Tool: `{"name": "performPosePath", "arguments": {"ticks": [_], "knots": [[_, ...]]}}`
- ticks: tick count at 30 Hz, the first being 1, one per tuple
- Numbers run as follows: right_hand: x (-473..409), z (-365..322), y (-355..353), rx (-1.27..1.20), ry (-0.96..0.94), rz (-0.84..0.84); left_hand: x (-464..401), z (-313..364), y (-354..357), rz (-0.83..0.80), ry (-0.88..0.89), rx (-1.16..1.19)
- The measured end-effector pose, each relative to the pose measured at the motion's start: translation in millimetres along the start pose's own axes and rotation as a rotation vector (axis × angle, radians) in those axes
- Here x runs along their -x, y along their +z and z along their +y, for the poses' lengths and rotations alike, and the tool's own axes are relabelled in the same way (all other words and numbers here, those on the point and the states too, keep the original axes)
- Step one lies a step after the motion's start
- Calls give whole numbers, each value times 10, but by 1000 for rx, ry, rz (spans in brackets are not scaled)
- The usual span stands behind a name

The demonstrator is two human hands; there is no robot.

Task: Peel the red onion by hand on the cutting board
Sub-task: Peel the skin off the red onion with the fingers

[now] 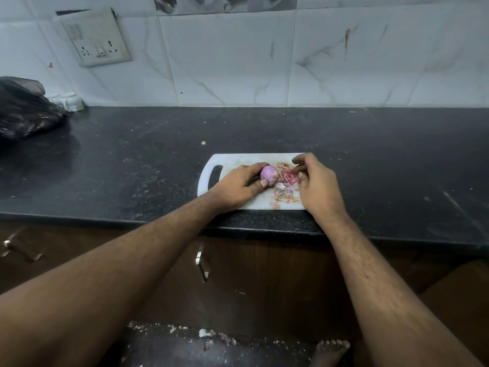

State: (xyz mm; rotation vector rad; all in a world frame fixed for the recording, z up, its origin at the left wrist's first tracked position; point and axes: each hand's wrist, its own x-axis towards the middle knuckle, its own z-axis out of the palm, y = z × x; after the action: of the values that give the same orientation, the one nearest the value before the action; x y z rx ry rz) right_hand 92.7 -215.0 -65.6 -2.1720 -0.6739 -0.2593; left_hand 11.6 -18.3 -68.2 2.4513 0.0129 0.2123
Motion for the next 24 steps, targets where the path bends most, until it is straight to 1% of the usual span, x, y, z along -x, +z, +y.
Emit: {"name": "performPosePath", "arguments": {"ticks": [4, 7, 8, 12, 15, 21, 24], "knots": [[31, -59, 1, -44, -82, -55, 1, -2, 17, 18, 16, 12], [17, -82, 18, -30, -39, -175, 8, 22, 17, 18, 33, -3], [7, -83, 31, -11, -31, -192, 13, 29, 17, 20, 42, -5], [-10, -86, 56, 144, -59, -205, 25, 29, 14, 27, 79, 22], [38, -116, 23, 284, -163, -219, 39, 27, 22, 36, 114, -6], [48, -76, 7, 306, -268, -230, 43, 18, 51, 44, 157, -74], [47, -77, 13, 370, -336, -183, 44, 24, 59, 76, 153, -88]]}}
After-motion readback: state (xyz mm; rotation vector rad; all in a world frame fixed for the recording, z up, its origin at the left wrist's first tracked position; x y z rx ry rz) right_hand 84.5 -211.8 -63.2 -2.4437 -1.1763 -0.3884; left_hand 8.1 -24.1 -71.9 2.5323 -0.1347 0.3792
